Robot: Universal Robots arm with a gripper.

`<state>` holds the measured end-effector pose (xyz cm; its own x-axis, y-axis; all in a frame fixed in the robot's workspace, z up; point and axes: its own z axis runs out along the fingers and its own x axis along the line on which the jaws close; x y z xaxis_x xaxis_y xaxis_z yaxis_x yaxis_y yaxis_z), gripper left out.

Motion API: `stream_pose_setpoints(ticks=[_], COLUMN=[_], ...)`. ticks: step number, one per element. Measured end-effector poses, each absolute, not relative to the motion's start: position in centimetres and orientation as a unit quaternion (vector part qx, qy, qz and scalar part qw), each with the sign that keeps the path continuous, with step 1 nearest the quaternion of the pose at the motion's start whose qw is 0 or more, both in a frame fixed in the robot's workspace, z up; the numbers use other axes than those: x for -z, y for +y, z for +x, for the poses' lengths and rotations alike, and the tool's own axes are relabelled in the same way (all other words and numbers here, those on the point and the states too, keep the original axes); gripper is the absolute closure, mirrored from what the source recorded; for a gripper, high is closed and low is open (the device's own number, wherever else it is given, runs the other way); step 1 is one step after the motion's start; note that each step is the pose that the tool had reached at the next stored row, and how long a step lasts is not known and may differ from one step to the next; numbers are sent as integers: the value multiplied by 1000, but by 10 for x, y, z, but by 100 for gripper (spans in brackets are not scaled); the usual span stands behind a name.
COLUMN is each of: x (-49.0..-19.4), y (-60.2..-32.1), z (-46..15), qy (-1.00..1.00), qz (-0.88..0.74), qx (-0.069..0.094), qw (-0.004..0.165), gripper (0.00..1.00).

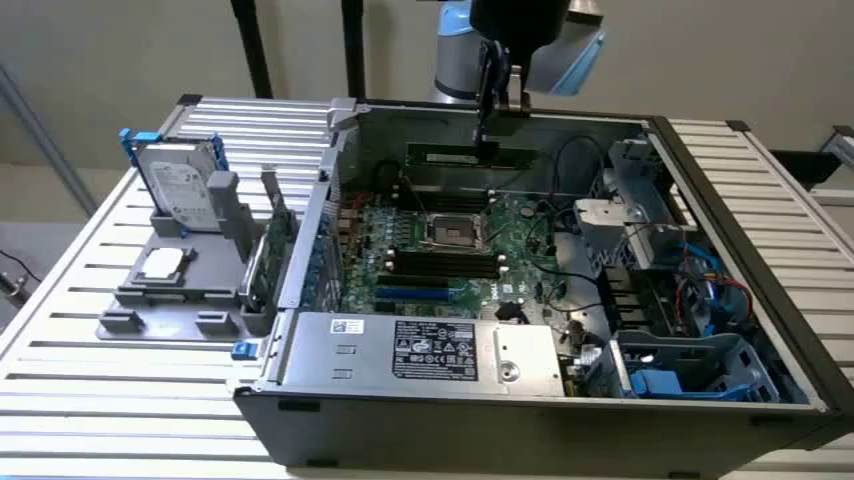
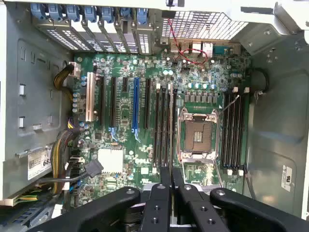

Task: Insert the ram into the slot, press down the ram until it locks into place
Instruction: 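Insert the ram into the slot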

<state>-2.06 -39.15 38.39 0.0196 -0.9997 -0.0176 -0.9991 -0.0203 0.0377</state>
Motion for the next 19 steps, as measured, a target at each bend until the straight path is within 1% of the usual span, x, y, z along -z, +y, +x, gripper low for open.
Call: stream_pose_setpoints(ticks=[12, 19], x=[-384, -372], y=[-391, -393], z=[-21, -29], qy=[-700, -700], qz=[714, 714], qx=[19, 19], qw=[7, 8], gripper=[87, 87])
